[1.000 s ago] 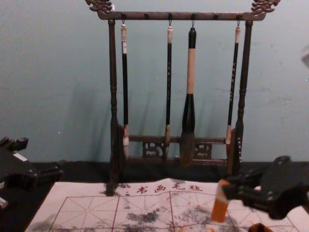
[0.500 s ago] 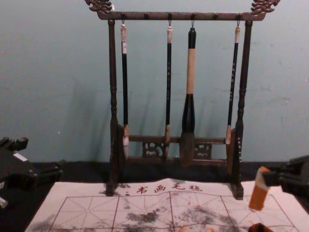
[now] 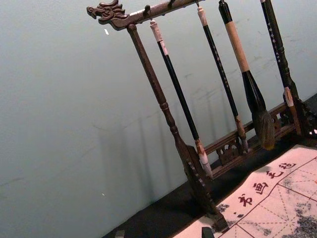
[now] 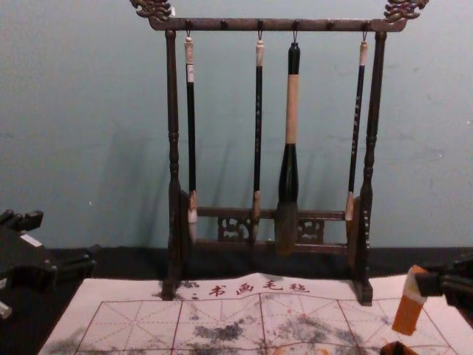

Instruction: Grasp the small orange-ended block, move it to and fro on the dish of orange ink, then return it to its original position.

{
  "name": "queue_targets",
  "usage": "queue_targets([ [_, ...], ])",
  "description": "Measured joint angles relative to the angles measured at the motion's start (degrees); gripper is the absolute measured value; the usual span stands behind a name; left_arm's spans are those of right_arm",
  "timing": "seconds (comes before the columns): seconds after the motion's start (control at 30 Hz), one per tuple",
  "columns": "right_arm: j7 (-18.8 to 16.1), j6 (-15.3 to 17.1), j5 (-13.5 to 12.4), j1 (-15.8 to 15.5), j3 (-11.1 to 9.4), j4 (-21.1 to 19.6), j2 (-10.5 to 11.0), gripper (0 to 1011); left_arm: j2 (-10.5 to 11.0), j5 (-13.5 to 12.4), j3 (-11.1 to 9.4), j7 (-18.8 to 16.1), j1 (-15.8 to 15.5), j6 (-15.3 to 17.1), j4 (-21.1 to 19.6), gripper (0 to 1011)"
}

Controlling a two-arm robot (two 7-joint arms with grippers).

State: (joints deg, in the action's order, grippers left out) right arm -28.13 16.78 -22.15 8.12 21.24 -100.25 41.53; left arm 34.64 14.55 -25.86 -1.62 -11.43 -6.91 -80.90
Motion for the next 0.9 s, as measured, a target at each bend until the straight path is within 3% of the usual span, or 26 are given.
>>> queue_targets([
  [0.43,-0.2,0.6,-0.5,-0.8,0.2,0.2,0.2,80,0.0,0.0,0.0,0.0,0.0,0.0,0.0,1001],
  [0.9,-0.9,1.3,-0.5,0.4,1.5,2.7,-0.6,80,0.0,0.0,0.0,0.0,0.0,0.0,0.0,1001],
])
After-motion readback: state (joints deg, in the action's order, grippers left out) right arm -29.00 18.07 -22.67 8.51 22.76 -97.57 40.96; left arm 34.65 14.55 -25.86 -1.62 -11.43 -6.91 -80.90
